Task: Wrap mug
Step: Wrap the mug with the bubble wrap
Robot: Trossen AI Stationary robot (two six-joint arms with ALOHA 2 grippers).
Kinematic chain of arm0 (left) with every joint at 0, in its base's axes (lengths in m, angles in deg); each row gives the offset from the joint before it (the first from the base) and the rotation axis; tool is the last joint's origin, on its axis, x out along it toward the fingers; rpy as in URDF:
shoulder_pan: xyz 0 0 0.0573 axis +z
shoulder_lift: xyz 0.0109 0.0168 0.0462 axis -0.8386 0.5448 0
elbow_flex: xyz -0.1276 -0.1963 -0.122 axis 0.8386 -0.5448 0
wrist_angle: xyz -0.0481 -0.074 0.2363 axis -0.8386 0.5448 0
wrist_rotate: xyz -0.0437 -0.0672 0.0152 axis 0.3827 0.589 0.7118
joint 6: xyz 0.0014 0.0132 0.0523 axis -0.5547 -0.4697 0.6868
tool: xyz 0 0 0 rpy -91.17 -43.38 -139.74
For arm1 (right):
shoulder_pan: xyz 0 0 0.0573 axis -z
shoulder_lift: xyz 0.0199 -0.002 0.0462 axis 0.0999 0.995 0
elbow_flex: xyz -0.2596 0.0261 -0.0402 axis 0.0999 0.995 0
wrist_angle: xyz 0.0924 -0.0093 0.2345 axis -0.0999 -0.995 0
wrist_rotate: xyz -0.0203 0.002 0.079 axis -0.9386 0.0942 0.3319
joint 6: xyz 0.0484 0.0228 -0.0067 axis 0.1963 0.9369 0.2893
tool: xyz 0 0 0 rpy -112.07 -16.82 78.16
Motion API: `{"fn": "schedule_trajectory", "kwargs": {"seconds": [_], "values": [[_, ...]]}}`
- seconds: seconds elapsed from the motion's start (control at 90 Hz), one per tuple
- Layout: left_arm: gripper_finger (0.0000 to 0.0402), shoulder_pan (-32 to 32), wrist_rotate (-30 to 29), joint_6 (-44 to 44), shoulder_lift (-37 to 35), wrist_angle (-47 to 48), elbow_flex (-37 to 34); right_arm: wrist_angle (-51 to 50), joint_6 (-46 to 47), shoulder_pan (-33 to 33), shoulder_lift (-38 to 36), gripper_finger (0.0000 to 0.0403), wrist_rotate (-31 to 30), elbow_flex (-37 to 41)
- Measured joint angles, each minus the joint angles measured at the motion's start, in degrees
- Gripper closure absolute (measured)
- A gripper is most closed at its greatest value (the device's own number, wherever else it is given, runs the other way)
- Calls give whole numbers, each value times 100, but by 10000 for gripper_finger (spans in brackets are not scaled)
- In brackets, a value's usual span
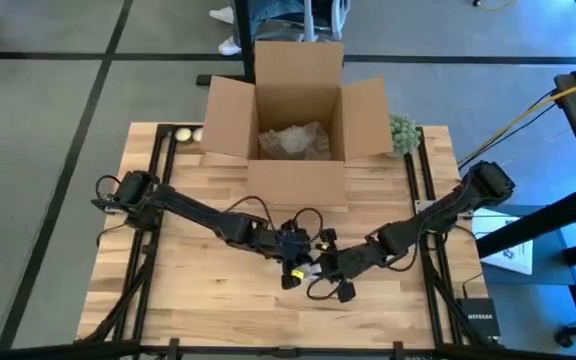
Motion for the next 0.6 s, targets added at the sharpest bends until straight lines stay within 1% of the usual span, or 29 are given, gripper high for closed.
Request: {"fn": "schedule_trajectory", "kwargs": {"seconds": [0.122,0.244,0.4,0.6], "values": [[402,-67,-282,13,-269,458,0,-450,-295,-1,231,214,-14,-403],[402,-143,-655,-15,-408,692,16,-536,-422,6,607,178,-35,-688],[402,-247,-639,-354,-418,1154,15,-1041,-436,2,1226,167,-134,-899],[402,-469,-640,-865,-470,1617,15,-1026,-319,-1,1467,166,-362,-940]]}}
